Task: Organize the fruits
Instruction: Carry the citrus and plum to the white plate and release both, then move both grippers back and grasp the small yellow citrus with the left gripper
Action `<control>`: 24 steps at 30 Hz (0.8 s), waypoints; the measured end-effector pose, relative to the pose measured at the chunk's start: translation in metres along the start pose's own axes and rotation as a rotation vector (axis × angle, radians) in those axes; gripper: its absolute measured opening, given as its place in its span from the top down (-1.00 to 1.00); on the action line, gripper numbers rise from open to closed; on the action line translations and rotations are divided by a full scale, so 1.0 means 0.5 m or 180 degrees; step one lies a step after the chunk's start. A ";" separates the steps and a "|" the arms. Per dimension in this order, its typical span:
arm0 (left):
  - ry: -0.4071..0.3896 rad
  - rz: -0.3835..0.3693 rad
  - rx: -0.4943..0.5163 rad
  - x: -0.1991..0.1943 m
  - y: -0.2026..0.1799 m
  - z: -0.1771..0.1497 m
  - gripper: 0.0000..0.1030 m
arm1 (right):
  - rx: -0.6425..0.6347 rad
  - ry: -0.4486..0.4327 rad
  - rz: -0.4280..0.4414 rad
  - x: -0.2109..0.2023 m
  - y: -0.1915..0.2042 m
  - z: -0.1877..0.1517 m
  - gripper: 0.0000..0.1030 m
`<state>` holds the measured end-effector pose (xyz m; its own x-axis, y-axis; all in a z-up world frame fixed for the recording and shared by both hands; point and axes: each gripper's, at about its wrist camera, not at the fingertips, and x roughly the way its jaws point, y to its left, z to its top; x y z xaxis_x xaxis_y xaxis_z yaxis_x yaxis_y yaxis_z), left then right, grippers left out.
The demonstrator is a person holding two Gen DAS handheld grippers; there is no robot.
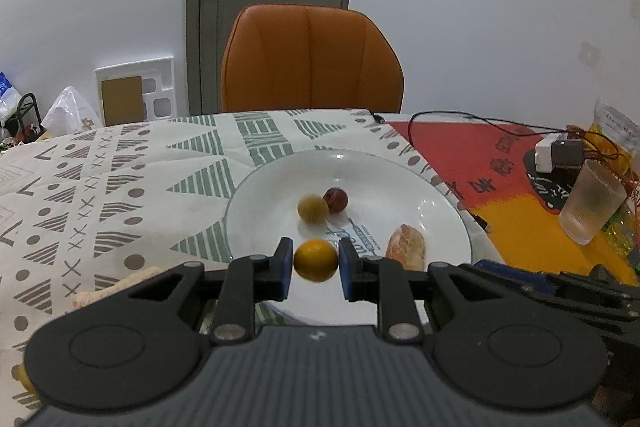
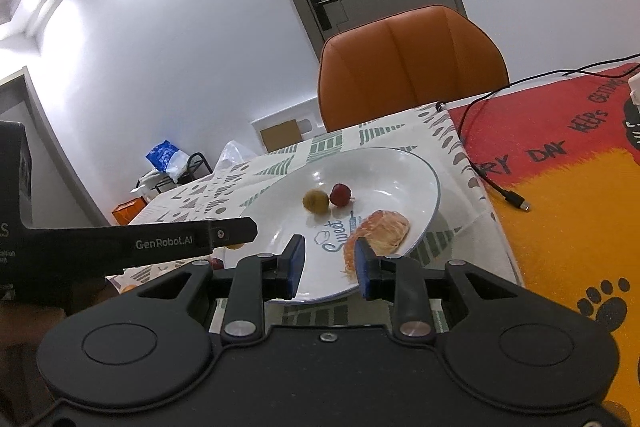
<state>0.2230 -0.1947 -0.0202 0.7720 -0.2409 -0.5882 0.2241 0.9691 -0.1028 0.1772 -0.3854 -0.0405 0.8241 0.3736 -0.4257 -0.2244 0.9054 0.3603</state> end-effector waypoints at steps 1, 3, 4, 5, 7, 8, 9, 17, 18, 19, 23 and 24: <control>-0.0008 0.0006 -0.0005 -0.004 0.002 0.001 0.49 | 0.0001 0.0001 0.0002 0.000 0.001 0.000 0.44; -0.0004 0.0014 -0.0034 -0.009 0.009 0.002 0.49 | 0.0002 0.0002 0.0007 0.003 0.002 -0.001 0.44; 0.0005 0.0024 -0.0047 -0.011 0.013 0.002 0.49 | 0.0005 0.0003 0.0007 0.004 0.002 -0.003 0.44; 0.0017 0.0045 -0.0061 -0.014 0.018 0.001 0.48 | 0.0011 0.0005 0.0010 0.005 0.004 -0.004 0.44; 0.0031 0.0086 -0.0082 -0.020 0.027 -0.003 0.42 | 0.0017 0.0005 0.0027 0.006 0.009 -0.006 0.43; 0.0042 0.0105 -0.0097 -0.024 0.034 -0.006 0.35 | 0.0019 0.0003 0.0033 0.006 0.012 -0.008 0.43; 0.0048 0.0121 -0.0108 -0.028 0.039 -0.008 0.31 | 0.0021 0.0003 0.0039 0.005 0.015 -0.010 0.42; -0.0008 0.0266 -0.0224 -0.068 0.085 -0.026 -0.25 | -0.0016 -0.0026 0.0035 0.000 0.046 -0.017 0.14; -0.0010 0.0299 -0.0236 -0.073 0.092 -0.029 -0.29 | -0.0025 -0.0041 0.0036 -0.001 0.051 -0.018 0.08; -0.0016 0.0330 -0.0243 -0.078 0.098 -0.031 -0.37 | -0.0035 -0.0058 0.0038 -0.002 0.057 -0.020 -0.02; -0.0080 0.0442 -0.0284 -0.104 0.128 -0.042 -0.55 | -0.0086 -0.0099 0.0074 -0.004 0.081 -0.027 -0.20; -0.0103 0.0461 -0.0301 -0.112 0.137 -0.045 -0.58 | -0.0098 -0.0099 0.0086 -0.003 0.088 -0.029 -0.30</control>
<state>0.1819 -0.1135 -0.0124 0.8113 -0.0983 -0.5763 0.0531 0.9941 -0.0948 0.1585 -0.3430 -0.0362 0.8333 0.3920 -0.3899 -0.2622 0.9011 0.3454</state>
